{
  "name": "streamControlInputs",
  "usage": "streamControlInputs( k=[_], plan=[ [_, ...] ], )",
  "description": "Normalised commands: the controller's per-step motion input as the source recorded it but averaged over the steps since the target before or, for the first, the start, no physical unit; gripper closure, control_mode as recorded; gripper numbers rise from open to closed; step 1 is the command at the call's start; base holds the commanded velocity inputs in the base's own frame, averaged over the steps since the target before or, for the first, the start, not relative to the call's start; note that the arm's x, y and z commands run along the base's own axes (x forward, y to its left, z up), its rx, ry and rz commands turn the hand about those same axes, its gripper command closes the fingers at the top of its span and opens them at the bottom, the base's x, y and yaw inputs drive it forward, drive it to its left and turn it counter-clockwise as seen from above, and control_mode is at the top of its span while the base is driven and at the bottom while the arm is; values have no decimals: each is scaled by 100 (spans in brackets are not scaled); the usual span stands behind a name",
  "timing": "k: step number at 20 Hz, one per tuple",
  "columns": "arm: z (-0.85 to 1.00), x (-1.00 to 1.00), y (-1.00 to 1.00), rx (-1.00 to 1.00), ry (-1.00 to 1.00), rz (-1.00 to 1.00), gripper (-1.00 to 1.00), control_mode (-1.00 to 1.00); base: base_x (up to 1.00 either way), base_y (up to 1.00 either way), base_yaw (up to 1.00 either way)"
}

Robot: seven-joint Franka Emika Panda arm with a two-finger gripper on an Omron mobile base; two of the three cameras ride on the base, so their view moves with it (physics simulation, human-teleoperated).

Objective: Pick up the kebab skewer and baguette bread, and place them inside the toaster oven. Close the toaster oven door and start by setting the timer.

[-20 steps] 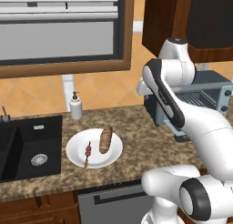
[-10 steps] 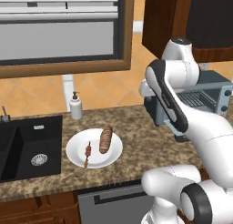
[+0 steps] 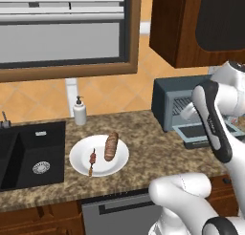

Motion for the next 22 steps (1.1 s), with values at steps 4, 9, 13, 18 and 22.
streamControlInputs(
  k=[4,9,13,18,22],
  plan=[
    [-47,1,-69,-1,-39,0,-100,-100,0,0,0],
    [-13,21,-74,3,-19,9,-100,-100,0,0,0],
    [-22,43,-62,8,-28,9,-100,-100,0,0,0],
    [-6,57,-42,11,-25,11,-100,-100,0,0,0],
    [-7,45,-35,2,-19,7,-100,-100,0,0,0]
  ],
)
